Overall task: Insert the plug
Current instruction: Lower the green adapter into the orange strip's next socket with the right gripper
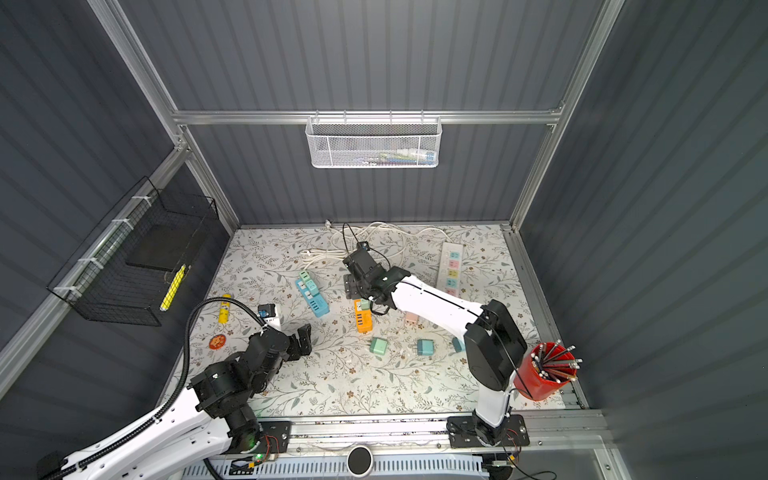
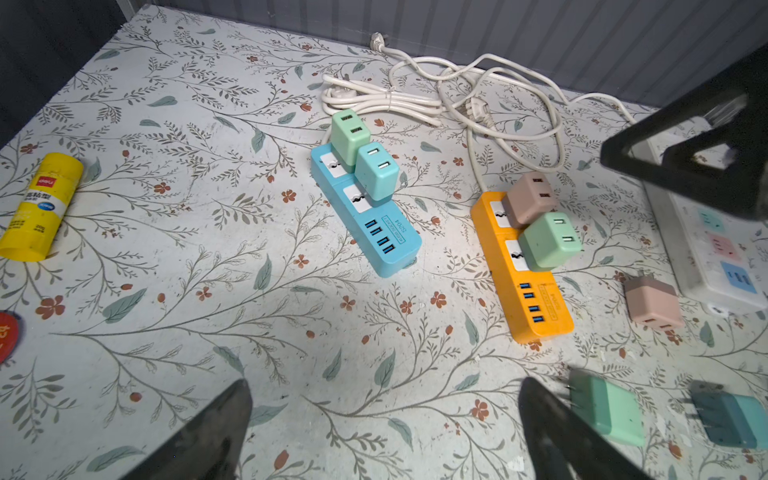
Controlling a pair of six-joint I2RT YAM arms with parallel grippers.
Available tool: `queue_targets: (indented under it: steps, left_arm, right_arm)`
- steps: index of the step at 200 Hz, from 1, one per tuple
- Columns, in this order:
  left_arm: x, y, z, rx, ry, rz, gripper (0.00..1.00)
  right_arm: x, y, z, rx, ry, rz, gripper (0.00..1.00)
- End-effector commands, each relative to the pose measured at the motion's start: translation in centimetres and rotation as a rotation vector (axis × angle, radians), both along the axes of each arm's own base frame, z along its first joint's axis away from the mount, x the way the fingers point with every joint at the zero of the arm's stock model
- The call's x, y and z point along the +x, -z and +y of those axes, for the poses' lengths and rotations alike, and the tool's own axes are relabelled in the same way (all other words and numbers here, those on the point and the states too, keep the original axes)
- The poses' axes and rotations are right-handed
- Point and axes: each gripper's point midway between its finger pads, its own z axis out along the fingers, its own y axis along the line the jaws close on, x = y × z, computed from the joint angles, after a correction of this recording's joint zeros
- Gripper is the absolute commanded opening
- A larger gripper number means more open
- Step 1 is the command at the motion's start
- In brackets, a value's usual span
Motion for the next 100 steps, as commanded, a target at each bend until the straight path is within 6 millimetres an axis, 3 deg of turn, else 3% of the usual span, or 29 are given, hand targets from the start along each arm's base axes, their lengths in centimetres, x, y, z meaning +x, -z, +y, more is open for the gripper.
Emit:
queue_targets:
  steps: [1,31,100]
  left_arm:
    - [0.1,-1.5,-0.4,-0.004,0.020,-0.014,1.00]
    - [0.2,-1.7,-0.7,-0.001,0.029,-0.009,1.00]
    - [-0.2,-1.3,-0.2,-0.007,0.012,0.009,1.00]
  right_arm:
    - [-0.3,1.7,-1.2,-0.070,-0.015,0.067,0.80]
    - [0.2,3.3,-1.8,-0.094,-0.003,0.097,0.78]
    - [-0.4,10.3,-3.6,-0.125,0.032,0.202,0.76]
